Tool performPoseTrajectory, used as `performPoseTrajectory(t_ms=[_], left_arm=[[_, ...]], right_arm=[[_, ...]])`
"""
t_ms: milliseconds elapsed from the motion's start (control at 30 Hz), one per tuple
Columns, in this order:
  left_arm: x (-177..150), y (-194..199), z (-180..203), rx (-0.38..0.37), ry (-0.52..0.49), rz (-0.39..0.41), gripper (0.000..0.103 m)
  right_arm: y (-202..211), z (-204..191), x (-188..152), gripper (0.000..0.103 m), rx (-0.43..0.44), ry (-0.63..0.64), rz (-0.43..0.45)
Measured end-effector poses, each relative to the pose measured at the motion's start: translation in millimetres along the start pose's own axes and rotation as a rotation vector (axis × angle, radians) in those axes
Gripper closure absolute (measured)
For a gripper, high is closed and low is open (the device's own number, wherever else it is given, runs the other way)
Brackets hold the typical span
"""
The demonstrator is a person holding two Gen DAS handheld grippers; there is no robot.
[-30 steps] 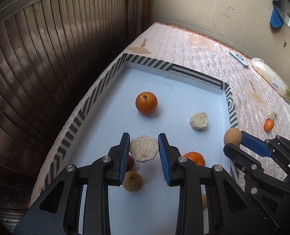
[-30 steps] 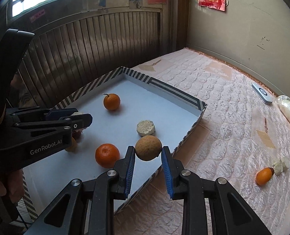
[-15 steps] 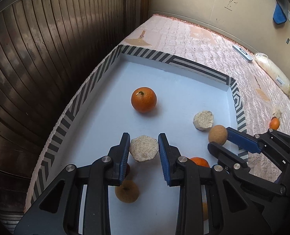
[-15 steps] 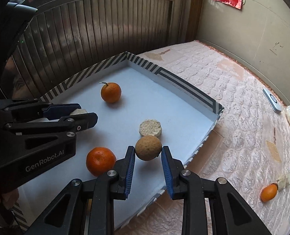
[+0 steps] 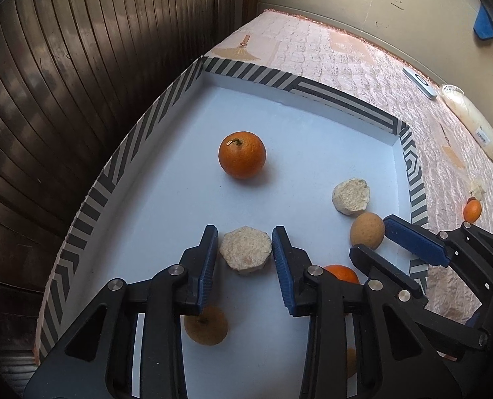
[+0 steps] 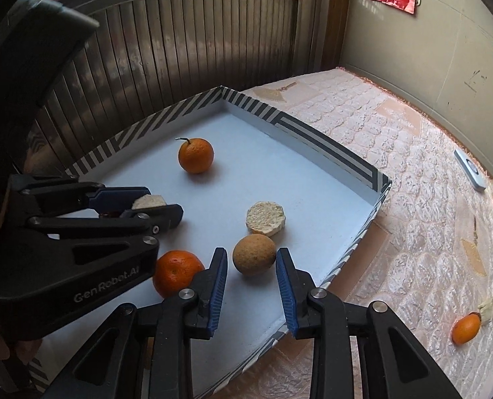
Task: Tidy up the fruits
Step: 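Carry the cake slice and brown fruit into the tray and open both tools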
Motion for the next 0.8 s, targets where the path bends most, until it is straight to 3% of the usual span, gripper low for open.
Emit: performPoseTrajectory(t_ms=[200,333,800], left_arm=[[1,13,-4,-0.019,0.035,0.023,0.041],[5,25,0,-0.021,0.034,0.057,0.041],[2,47,61,-0.059,-0.080,0.108,0.041]], right_arm=[[19,6,0,0.073,0.031,-0.046,0.048],[35,11,0,0.066,0.043,-0.081,0.090],[76,66,-31,0.063,-0.040,-0.212,0.145]])
Point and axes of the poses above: each gripper's, at about its wrist camera, not at the fingertips, and y roughly against the way its jaws point, z to its right, x to its top, the point moved 10 cm from there along -y, roughly the way its jaws point, and after that the axes turned 4 degrees about -x, right-handed, at the moved point
